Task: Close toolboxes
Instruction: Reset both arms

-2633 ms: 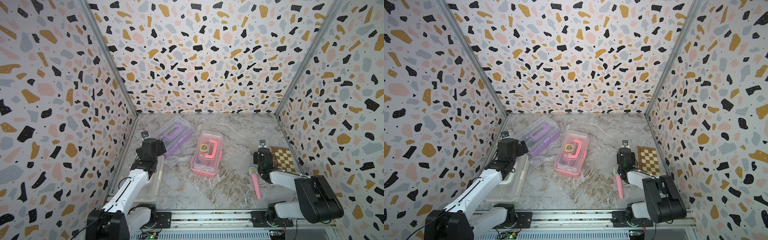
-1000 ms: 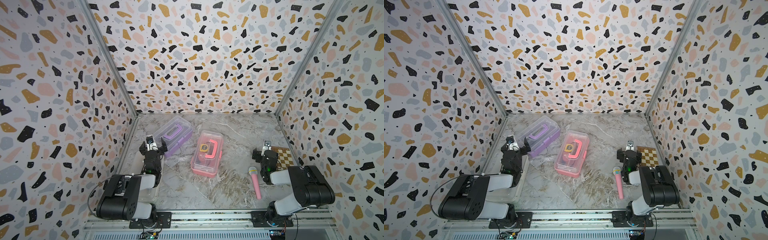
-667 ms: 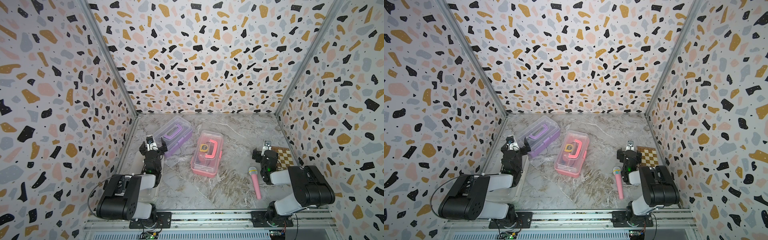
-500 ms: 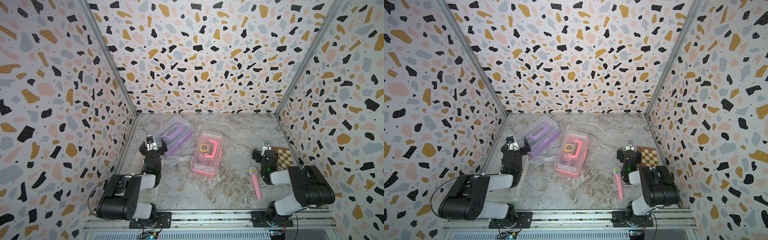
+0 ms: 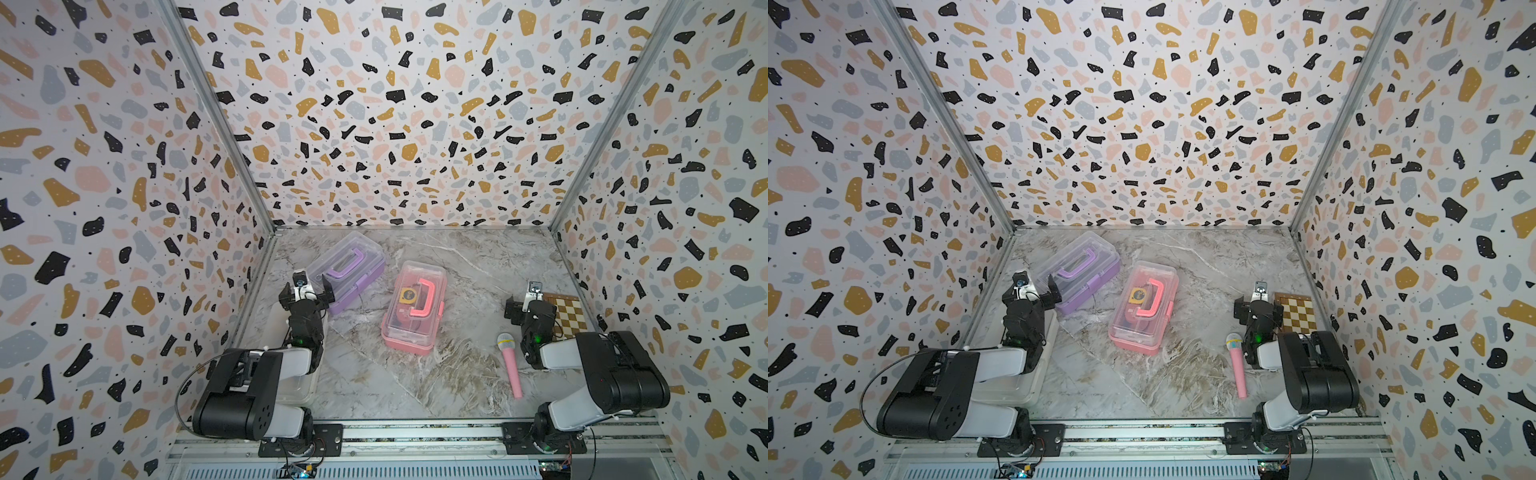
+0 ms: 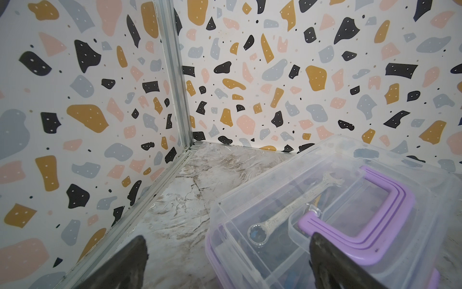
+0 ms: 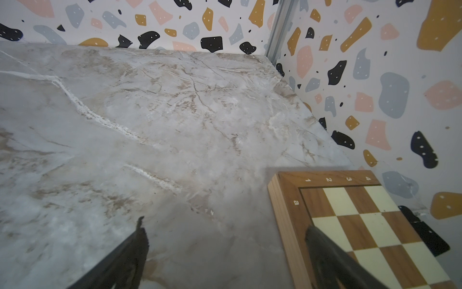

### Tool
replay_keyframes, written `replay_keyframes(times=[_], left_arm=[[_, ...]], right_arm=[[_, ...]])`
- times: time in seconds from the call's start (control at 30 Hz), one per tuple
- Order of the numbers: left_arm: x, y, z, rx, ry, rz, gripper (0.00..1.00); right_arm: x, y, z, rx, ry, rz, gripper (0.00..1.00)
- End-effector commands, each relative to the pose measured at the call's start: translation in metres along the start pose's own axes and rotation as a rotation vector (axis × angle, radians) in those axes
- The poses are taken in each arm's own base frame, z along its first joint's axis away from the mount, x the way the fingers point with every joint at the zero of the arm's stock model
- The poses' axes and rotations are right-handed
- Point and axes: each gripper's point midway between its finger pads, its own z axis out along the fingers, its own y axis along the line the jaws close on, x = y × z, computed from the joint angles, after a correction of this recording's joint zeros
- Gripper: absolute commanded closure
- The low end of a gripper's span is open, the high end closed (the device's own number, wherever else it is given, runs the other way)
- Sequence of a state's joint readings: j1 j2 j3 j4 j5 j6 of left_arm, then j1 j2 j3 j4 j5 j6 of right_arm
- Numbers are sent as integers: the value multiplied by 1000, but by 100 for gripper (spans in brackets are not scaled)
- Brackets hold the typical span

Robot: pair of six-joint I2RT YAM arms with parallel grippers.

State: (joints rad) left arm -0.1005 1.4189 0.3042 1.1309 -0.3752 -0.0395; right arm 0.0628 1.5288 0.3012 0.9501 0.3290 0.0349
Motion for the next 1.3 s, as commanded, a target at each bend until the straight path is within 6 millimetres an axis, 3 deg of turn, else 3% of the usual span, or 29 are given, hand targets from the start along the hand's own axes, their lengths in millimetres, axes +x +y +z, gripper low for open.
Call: replay_keyframes(times=[0.0, 0.03, 0.1, 0.13, 0.2, 0.33, 0.47, 0.53, 1.27], left_arm=[[58, 4, -7, -4, 204, 92, 15], [58, 3, -7, -2, 205, 92, 31], [59, 3, -7, 0, 206, 93, 92], [59, 3, -7, -2, 208, 93, 100], [59, 3, -7, -1, 208, 93, 100], [59, 3, -7, -2, 208, 92, 84], [59, 3, -7, -1, 208, 93, 16], [58, 3, -6, -2, 206, 93, 1], [60, 0, -4, 19, 222, 97, 1]], right_arm=[[-12, -2, 2, 11, -29, 19, 0], [-12, -2, 2, 11, -30, 20, 0], [-12, -2, 2, 11, -30, 19, 0], [-12, -3, 2, 12, -30, 21, 0], [-12, -2, 2, 10, -30, 20, 0], [-12, -2, 2, 11, -30, 20, 0], [-12, -2, 2, 12, -30, 20, 0], [-12, -2, 2, 10, -30, 20, 0], [-12, -2, 2, 11, -30, 20, 0]])
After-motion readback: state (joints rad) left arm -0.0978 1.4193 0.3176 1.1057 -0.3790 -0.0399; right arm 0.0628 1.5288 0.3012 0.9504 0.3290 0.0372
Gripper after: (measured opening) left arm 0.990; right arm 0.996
